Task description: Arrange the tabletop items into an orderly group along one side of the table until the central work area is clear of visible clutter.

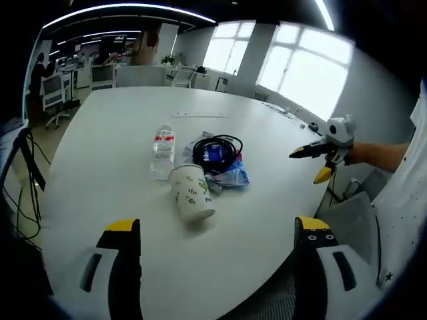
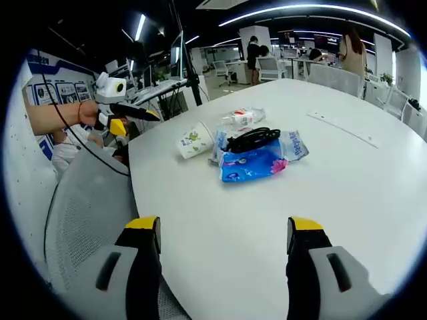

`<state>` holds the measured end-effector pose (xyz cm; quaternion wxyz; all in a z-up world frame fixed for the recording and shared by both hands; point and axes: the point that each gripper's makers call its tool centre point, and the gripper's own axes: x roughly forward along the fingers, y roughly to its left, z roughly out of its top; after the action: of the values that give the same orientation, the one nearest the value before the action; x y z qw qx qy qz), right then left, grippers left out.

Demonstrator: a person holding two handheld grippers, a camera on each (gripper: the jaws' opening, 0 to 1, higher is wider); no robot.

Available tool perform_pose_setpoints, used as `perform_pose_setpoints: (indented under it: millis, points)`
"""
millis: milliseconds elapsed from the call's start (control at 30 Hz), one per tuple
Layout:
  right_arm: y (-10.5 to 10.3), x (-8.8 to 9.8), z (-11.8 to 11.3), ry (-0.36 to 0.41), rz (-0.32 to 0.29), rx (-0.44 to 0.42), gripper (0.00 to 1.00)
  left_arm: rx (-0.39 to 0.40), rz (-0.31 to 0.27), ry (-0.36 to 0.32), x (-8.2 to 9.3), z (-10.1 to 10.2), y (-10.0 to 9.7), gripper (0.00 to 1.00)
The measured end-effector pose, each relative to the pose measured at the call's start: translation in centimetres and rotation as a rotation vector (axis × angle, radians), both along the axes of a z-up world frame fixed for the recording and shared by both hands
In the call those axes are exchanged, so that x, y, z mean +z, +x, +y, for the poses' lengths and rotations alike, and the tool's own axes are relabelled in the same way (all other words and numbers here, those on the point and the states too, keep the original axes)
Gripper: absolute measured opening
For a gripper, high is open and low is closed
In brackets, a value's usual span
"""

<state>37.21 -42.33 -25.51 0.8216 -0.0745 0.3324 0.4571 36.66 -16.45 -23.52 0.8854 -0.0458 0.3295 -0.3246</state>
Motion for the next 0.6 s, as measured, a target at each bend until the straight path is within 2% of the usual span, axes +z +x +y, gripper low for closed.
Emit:
perform_pose_setpoints:
  millis: [600]
  points:
    - [-0.20, 0.03, 0.25, -0.002, 0.004, 0.009, 0.77, 0.002, 0.005, -0.001, -0.31, -0.13, -0.53, 0.98]
